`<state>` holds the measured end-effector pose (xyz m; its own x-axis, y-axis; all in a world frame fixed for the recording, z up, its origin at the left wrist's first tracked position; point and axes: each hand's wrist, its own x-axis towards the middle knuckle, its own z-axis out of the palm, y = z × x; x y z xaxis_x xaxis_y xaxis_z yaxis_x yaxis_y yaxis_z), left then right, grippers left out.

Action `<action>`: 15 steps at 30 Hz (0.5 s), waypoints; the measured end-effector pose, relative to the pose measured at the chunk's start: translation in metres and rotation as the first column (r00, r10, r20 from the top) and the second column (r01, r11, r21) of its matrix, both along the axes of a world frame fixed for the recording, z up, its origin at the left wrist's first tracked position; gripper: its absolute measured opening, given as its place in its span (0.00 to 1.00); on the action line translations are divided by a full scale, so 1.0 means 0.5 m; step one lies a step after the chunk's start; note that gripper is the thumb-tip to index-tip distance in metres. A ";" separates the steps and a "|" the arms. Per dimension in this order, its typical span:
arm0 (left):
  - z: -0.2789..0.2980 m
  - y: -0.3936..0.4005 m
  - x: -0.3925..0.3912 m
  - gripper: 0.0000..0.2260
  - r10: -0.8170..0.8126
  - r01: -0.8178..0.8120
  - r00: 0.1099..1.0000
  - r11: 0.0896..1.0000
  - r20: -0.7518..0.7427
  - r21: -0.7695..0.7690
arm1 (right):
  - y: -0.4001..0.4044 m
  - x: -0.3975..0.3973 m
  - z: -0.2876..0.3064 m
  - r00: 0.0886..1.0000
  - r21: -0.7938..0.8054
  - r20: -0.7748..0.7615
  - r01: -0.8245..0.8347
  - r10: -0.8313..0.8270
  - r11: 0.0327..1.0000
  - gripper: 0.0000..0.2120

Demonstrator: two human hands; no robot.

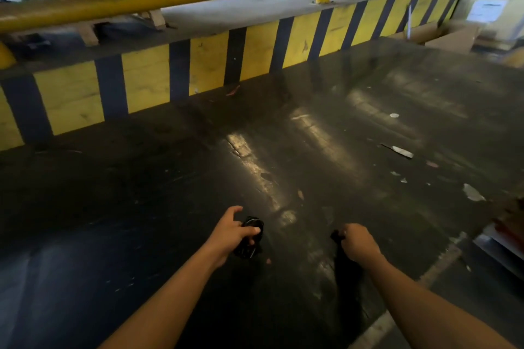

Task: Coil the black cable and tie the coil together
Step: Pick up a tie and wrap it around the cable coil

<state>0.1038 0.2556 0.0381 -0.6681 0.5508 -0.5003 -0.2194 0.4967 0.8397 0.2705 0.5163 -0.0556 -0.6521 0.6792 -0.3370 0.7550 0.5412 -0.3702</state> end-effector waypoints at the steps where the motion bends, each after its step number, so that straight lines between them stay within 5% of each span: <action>1: 0.003 0.001 -0.002 0.32 0.009 -0.009 1.000 1.000 0.000 0.015 | -0.002 -0.006 0.000 1.000 -0.019 0.022 -0.008 0.008 1.000 0.06; 8: 0.038 0.008 -0.002 0.24 0.071 -0.062 0.996 0.990 -0.062 0.130 | -0.026 -0.064 0.024 0.996 -0.186 0.060 -0.049 0.062 0.981 0.06; 11: 0.062 0.017 -0.004 0.21 0.108 -0.084 0.988 0.975 -0.108 0.207 | -0.053 -0.121 0.087 0.973 -0.427 -0.222 -0.044 -0.057 0.903 0.07; 15: 0.115 0.036 -0.020 0.16 0.139 -0.087 0.977 0.953 -0.162 0.291 | -0.095 -0.204 0.257 0.807 -0.620 -0.557 -0.245 -0.198 0.746 0.05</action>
